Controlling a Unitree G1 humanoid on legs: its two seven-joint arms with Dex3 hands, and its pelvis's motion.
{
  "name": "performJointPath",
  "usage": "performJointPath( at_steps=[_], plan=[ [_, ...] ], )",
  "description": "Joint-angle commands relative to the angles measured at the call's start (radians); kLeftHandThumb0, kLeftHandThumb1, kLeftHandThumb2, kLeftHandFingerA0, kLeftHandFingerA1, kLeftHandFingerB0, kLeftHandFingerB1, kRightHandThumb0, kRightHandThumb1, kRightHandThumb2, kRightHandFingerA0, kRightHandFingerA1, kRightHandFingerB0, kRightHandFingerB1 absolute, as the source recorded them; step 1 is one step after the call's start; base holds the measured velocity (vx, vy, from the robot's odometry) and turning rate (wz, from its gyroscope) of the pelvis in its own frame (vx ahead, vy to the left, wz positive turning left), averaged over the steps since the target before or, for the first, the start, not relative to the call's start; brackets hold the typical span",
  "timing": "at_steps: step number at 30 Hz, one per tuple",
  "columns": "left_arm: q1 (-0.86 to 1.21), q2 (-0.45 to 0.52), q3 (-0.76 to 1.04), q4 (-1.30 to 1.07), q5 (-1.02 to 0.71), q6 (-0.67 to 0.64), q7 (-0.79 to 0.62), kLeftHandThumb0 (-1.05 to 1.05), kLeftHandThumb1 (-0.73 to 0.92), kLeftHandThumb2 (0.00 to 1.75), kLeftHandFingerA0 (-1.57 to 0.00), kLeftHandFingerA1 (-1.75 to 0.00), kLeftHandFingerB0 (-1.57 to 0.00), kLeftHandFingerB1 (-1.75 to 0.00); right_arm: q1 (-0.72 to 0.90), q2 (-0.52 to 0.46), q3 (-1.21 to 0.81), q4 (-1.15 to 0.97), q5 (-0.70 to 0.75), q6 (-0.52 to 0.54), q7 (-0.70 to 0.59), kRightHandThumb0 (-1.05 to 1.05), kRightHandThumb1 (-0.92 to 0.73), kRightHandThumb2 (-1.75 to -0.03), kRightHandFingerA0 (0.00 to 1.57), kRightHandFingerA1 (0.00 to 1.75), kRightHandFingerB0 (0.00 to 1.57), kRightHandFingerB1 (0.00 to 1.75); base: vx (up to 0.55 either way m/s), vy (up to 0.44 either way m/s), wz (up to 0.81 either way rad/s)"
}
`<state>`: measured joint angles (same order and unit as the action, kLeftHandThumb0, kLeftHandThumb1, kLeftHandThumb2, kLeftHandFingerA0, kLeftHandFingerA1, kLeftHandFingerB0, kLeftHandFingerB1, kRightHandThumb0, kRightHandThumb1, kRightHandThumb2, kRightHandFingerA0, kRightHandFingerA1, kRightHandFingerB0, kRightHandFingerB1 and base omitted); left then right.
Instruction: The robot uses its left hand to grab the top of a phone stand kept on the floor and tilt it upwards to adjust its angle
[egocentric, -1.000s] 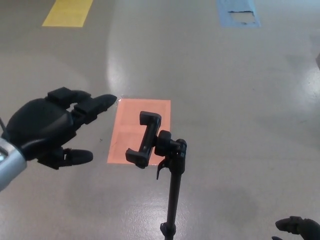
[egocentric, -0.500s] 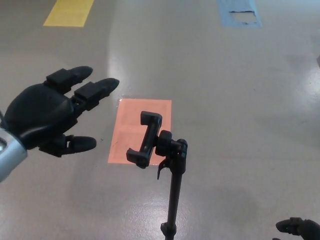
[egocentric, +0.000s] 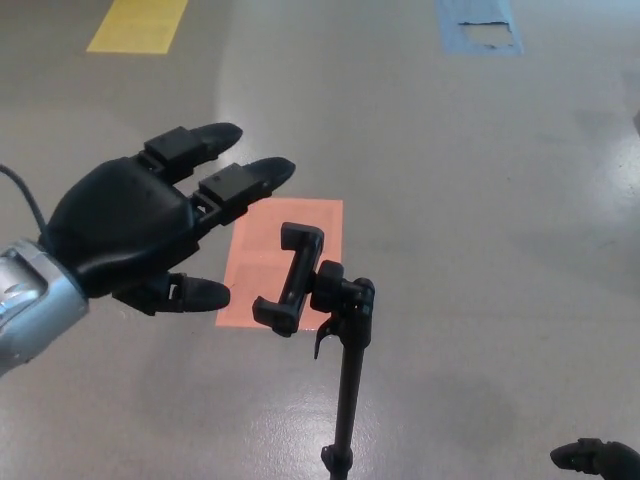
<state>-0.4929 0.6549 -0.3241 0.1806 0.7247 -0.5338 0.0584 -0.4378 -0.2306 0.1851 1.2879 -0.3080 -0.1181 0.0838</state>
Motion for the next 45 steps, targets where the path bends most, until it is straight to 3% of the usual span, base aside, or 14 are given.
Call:
performJointPath(
  at_steps=[1,2,21,30,45],
  plan=[
    [0.015,-0.001,-0.003,-0.025,0.043,0.021,-0.028,-0.78,0.59,0.95,0.00,-0.17,-0.04,-0.24,0.000,-0.014,-0.001,0.007,0.000,0.011,0.015,-0.56,-0.75,-0.64,0.26,0.37,0.28,0.34,0.00,0.000,0.00],
    [0.016,-0.001,-0.004,-0.024,0.050,0.016,-0.021,-0.85,0.62,0.94,-0.05,-0.12,-0.06,-0.19,0.001,-0.014,-0.001,0.006,-0.001,0.010,0.016,-0.56,-0.75,-0.64,0.26,0.37,0.28,0.33,0.00,0.000,0.00],
    [0.041,0.012,0.000,-0.029,0.080,0.005,-0.023,-0.81,0.60,0.96,0.00,-0.15,0.00,-0.18,-0.006,-0.017,0.000,0.006,-0.003,0.024,0.031,-0.55,-0.73,-0.62,0.25,0.36,0.27,0.32,0.00,0.000,0.00],
    [0.085,-0.009,-0.014,-0.037,0.089,-0.006,-0.007,-0.85,0.59,0.91,-0.08,-0.14,-0.08,-0.18,0.025,-0.031,-0.001,-0.002,0.000,0.019,0.040,-0.54,-0.73,-0.62,0.26,0.36,0.28,0.32,0.00,0.000,0.00],
    [0.078,-0.025,-0.013,-0.056,0.120,0.008,-0.012,-0.80,0.60,0.95,0.00,-0.14,0.00,-0.18,-0.006,-0.030,0.000,0.001,-0.004,0.022,0.050,-0.52,-0.71,-0.61,0.27,0.36,0.28,0.33,0.00,0.000,0.00]
  ],
)
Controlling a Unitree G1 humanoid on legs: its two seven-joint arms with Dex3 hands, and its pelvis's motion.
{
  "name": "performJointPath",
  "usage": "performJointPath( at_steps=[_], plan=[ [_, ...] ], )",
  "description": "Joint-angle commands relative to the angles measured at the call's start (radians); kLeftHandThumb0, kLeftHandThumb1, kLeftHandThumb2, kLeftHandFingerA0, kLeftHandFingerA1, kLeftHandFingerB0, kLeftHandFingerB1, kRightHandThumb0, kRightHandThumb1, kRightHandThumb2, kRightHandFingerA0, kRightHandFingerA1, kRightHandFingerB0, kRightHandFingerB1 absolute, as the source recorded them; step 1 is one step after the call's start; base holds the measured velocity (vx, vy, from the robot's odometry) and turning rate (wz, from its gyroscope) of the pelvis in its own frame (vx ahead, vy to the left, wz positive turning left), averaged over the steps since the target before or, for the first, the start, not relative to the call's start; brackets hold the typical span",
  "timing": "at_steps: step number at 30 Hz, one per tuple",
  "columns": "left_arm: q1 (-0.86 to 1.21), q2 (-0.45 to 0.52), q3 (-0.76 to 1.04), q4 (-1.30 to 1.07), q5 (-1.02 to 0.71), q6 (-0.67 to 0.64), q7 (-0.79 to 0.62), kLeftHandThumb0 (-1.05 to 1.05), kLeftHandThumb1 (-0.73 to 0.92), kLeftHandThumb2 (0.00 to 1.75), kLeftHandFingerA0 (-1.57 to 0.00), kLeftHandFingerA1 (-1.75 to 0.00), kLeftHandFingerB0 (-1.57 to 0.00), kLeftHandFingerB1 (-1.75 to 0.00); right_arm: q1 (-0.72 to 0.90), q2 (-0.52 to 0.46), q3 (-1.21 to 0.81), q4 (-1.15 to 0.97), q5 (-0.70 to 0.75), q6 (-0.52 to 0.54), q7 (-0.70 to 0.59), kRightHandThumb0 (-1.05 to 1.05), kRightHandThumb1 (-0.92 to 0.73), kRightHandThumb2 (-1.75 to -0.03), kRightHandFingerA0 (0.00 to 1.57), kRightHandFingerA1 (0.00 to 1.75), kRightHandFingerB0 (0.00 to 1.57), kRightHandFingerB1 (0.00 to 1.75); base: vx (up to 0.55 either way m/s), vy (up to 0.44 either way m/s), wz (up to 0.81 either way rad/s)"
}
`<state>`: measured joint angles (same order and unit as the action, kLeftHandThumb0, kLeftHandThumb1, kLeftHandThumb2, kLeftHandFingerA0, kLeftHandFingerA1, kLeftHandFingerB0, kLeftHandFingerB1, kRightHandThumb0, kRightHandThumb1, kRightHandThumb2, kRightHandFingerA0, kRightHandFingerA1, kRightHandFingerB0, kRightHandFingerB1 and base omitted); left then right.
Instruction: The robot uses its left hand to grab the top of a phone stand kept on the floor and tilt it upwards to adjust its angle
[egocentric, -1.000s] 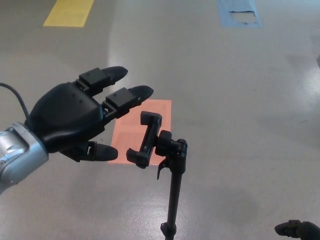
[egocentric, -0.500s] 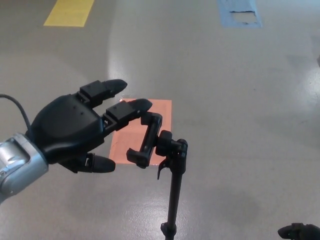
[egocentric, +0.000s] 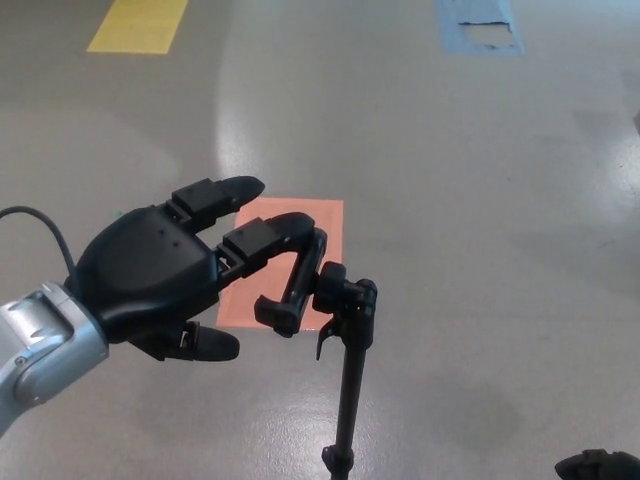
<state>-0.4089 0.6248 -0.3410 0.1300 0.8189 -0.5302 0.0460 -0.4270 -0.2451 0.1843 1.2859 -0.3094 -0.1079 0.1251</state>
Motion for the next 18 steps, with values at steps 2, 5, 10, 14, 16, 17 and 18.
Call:
performJointPath(
  at_steps=[2,5,10,14,16,17,18],
  plan=[
    [0.007,0.011,0.005,-0.014,0.028,0.002,-0.001,-0.81,0.60,0.95,0.00,-0.13,0.00,-0.16,-0.013,-0.011,0.006,0.007,-0.008,0.012,0.006,-0.52,-0.71,-0.61,0.26,0.35,0.27,0.32,0.00,0.000,0.00],
    [0.024,0.015,0.007,-0.025,0.027,0.005,-0.007,-0.79,0.58,0.94,0.00,-0.15,0.00,-0.18,-0.005,-0.007,0.009,0.009,-0.009,0.011,0.005,-0.52,-0.70,-0.61,0.26,0.35,0.29,0.32,0.00,0.000,0.00],
    [0.035,0.029,0.019,-0.025,0.015,0.005,-0.017,-0.81,0.59,0.94,-0.03,-0.15,-0.02,-0.17,-0.015,0.005,0.015,0.010,-0.010,0.018,0.012,-0.52,-0.70,-0.61,0.29,0.36,0.29,0.32,0.00,0.000,0.00],
    [0.017,0.027,0.022,-0.008,0.005,0.001,-0.026,-0.86,0.60,0.92,-0.08,-0.14,-0.08,-0.16,-0.032,0.003,0.011,0.009,-0.005,0.029,0.016,-0.50,-0.70,-0.61,0.28,0.36,0.29,0.32,0.00,0.000,0.00],
    [0.017,0.030,0.021,-0.012,0.009,0.006,-0.036,-0.83,0.61,0.95,-0.03,-0.15,-0.03,-0.17,-0.030,0.003,0.009,0.008,-0.002,0.027,0.017,-0.50,-0.70,-0.61,0.27,0.35,0.29,0.32,0.00,0.000,0.00],
    [0.017,0.033,0.020,-0.019,0.015,0.014,-0.048,-0.83,0.61,0.95,-0.03,-0.15,-0.03,-0.17,-0.029,0.002,0.007,0.006,0.000,0.026,0.018,-0.50,-0.70,-0.61,0.27,0.35,0.29,0.32,0.00,0.000,0.00],
    [0.014,0.034,0.020,-0.016,0.019,0.014,-0.048,-0.82,0.61,0.95,-0.02,-0.15,-0.02,-0.17,-0.030,0.002,0.008,0.006,-0.001,0.026,0.018,-0.50,-0.70,-0.61,0.27,0.35,0.29,0.33,0.00,0.000,0.00]
  ],
)
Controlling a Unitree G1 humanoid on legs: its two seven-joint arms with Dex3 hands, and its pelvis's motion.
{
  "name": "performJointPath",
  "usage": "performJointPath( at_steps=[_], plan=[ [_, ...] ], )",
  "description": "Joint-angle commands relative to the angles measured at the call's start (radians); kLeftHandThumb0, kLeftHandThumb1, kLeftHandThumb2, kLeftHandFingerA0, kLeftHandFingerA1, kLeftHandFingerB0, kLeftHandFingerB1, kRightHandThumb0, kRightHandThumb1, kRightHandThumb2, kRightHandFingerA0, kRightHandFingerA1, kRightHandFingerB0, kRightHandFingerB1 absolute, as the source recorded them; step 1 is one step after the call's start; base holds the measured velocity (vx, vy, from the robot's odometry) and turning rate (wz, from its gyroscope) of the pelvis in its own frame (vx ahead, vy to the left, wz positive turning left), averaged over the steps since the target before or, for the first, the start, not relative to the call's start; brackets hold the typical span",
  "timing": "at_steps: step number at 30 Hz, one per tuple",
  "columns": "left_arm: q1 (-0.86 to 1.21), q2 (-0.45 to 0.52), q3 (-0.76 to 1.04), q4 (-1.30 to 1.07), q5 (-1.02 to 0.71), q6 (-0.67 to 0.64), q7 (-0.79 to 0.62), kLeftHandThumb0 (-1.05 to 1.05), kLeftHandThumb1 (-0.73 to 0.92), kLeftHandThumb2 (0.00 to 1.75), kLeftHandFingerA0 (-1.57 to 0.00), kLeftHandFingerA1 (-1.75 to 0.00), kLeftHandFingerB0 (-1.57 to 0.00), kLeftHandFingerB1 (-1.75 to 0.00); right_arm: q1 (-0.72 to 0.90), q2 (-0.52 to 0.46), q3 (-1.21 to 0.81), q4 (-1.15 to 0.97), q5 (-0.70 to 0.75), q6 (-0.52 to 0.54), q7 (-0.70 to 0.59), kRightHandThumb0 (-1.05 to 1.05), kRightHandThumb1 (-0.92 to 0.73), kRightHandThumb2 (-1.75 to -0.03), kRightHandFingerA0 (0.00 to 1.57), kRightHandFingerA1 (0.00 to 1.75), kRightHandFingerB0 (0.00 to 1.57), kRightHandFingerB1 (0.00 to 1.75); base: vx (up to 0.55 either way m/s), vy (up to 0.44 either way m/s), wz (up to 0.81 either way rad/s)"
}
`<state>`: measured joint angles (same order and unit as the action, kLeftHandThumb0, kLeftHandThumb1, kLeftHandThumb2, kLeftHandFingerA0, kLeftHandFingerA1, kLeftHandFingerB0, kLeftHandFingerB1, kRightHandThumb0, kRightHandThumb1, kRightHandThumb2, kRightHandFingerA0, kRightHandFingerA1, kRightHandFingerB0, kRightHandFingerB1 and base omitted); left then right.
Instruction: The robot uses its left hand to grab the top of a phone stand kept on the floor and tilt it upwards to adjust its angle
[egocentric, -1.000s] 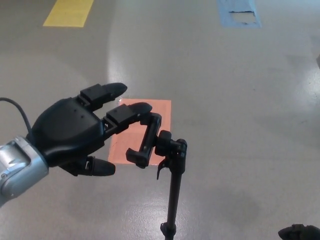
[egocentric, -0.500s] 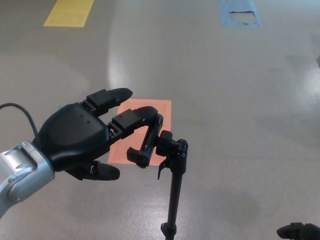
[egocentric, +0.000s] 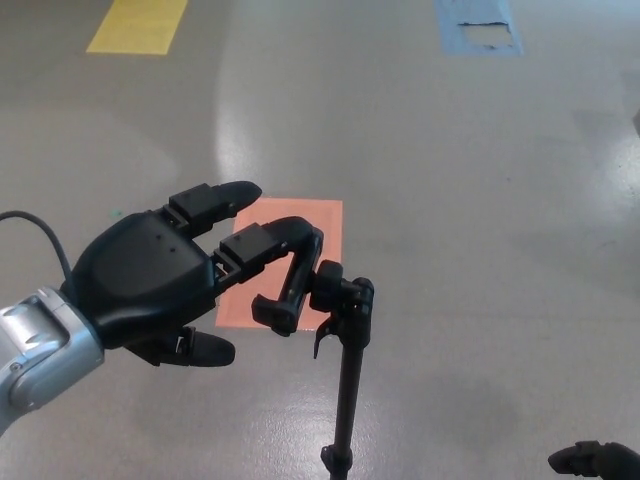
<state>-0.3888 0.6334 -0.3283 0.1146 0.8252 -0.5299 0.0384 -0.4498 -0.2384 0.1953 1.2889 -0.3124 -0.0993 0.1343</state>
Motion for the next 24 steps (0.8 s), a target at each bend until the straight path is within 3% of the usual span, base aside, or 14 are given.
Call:
performJointPath(
  at_steps=[1,24],
  plan=[
    [-0.008,0.027,0.007,0.004,0.016,0.011,-0.037,-0.82,0.61,0.95,-0.02,-0.15,-0.02,-0.17,-0.009,-0.004,-0.003,0.003,0.002,0.018,0.010,-0.50,-0.70,-0.61,0.27,0.35,0.29,0.33,0.00,0.000,0.00],
    [0.020,0.028,0.007,0.011,0.006,0.043,-0.107,-0.80,0.58,0.94,0.00,-0.16,0.00,-0.17,-0.010,-0.004,-0.003,0.001,0.001,0.011,0.018,-0.50,-0.70,-0.61,0.28,0.36,0.29,0.33,0.00,0.000,0.00]
  ],
)
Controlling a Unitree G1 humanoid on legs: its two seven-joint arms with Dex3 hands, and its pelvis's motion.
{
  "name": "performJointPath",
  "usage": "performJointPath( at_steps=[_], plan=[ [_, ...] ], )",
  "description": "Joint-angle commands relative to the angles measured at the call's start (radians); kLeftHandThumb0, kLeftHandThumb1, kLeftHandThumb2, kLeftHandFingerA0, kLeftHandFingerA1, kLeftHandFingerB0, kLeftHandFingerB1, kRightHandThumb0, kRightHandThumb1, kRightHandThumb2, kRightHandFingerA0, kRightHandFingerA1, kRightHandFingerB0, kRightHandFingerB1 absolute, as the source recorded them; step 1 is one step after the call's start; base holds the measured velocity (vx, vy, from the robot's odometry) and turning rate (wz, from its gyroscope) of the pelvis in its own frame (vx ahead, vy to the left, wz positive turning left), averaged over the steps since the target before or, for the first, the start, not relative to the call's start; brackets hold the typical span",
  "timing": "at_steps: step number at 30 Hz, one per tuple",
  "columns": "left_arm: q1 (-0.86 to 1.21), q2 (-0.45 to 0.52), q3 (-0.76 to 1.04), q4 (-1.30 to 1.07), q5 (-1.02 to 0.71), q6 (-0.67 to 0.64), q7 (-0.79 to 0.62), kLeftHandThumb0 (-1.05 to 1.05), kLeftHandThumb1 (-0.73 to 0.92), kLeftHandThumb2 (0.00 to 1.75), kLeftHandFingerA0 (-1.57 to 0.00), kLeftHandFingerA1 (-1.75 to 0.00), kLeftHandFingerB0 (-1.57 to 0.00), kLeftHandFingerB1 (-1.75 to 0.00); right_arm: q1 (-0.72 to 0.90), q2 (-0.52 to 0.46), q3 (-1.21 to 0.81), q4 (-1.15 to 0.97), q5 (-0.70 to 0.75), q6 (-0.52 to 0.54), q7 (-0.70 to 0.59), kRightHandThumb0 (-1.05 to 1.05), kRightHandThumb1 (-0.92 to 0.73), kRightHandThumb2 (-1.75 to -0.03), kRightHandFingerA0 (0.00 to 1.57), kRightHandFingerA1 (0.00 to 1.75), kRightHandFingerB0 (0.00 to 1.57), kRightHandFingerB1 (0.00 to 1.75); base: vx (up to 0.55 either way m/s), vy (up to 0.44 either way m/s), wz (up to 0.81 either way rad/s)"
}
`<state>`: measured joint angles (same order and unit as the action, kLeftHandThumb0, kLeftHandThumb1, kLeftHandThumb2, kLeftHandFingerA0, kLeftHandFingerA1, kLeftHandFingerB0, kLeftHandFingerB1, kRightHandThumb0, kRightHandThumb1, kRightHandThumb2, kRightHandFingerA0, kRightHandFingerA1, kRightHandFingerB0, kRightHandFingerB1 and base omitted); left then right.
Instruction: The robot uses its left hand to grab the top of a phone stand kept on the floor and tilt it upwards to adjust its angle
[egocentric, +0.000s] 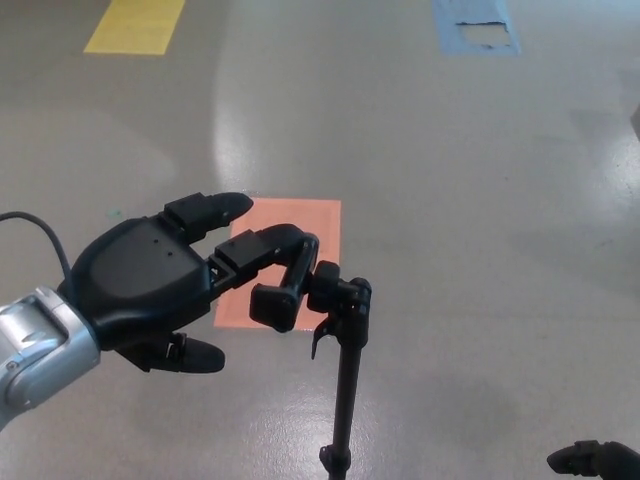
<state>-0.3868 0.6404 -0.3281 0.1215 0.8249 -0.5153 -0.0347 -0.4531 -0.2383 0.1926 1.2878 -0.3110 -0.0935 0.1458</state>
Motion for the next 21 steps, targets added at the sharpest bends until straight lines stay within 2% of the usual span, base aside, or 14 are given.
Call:
performJointPath(
  at_steps=[1,5,12,21],
  plan=[
    [0.022,0.020,0.008,0.005,0.001,0.030,-0.038,-0.82,0.58,0.93,-0.04,-0.16,-0.03,-0.17,-0.009,-0.003,0.000,0.002,-0.001,0.006,0.007,-0.50,-0.70,-0.61,0.28,0.36,0.30,0.33,0.00,0.000,0.00],
    [0.025,0.017,0.006,0.016,0.002,0.023,-0.027,-0.83,0.58,0.91,-0.06,-0.16,-0.06,-0.16,-0.012,-0.003,0.010,0.003,-0.011,0.013,-0.003,-0.52,-0.70,-0.61,0.27,0.35,0.30,0.33,0.00,0.000,0.00],
    [0.031,0.015,0.002,0.007,0.008,0.034,-0.042,-0.81,0.59,0.95,0.00,-0.17,0.00,-0.16,-0.015,-0.005,0.011,0.000,-0.007,0.009,0.006,-0.52,-0.71,-0.61,0.28,0.36,0.29,0.33,0.00,0.000,0.00],
    [0.038,0.007,0.005,0.011,-0.001,0.018,-0.032,-0.83,0.59,0.93,-0.05,-0.16,-0.05,-0.16,-0.025,-0.007,0.019,0.000,-0.014,0.005,0.004,-0.53,-0.70,-0.61,0.28,0.36,0.30,0.33,0.00,0.000,0.00]
  ],
)
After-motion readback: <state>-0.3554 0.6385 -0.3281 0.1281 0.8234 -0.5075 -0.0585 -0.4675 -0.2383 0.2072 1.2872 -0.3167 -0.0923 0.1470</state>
